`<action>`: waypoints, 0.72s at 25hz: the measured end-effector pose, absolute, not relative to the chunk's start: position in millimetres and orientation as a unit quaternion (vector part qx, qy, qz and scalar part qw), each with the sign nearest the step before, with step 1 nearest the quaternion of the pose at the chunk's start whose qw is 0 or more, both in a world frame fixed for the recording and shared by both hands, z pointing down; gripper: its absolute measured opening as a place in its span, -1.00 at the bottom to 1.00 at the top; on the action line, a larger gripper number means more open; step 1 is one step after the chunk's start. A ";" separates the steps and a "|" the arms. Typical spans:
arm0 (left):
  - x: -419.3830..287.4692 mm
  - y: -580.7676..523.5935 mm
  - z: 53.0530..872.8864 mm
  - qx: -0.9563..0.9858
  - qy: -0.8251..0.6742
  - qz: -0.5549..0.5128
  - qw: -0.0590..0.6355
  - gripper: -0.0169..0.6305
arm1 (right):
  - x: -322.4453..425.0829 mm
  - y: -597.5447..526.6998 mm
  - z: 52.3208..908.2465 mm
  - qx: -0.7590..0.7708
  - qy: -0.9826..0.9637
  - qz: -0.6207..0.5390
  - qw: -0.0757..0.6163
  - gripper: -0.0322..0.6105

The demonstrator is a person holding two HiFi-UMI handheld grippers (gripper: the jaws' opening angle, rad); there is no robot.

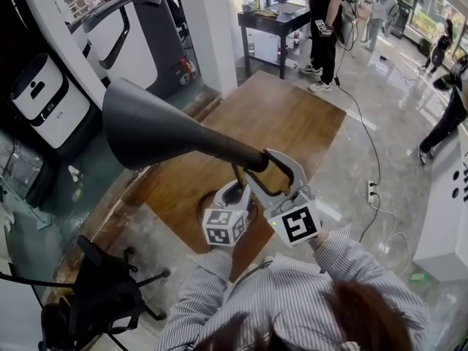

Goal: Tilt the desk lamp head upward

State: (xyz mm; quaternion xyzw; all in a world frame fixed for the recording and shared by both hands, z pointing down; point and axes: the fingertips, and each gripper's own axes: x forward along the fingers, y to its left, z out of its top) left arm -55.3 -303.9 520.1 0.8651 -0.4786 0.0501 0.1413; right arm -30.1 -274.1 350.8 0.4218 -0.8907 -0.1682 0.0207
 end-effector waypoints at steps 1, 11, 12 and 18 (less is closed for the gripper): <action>-55.0 -304.3 520.3 0.865 -0.480 0.050 0.141 -0.70 | -30.5 -274.2 351.0 0.423 -0.891 -0.163 0.014 -0.21; -52.5 -307.5 522.3 0.866 -0.478 0.056 0.138 -0.70 | -34.7 -275.5 356.2 0.427 -0.896 -0.119 -0.029 -0.21; -52.7 -307.3 522.2 0.866 -0.477 0.057 0.138 -0.70 | -35.5 -275.2 356.1 0.427 -0.896 -0.114 -0.032 -0.21; -53.3 -306.5 521.3 0.867 -0.475 0.057 0.139 -0.70 | -34.5 -275.4 357.5 0.426 -0.896 -0.114 -0.057 -0.20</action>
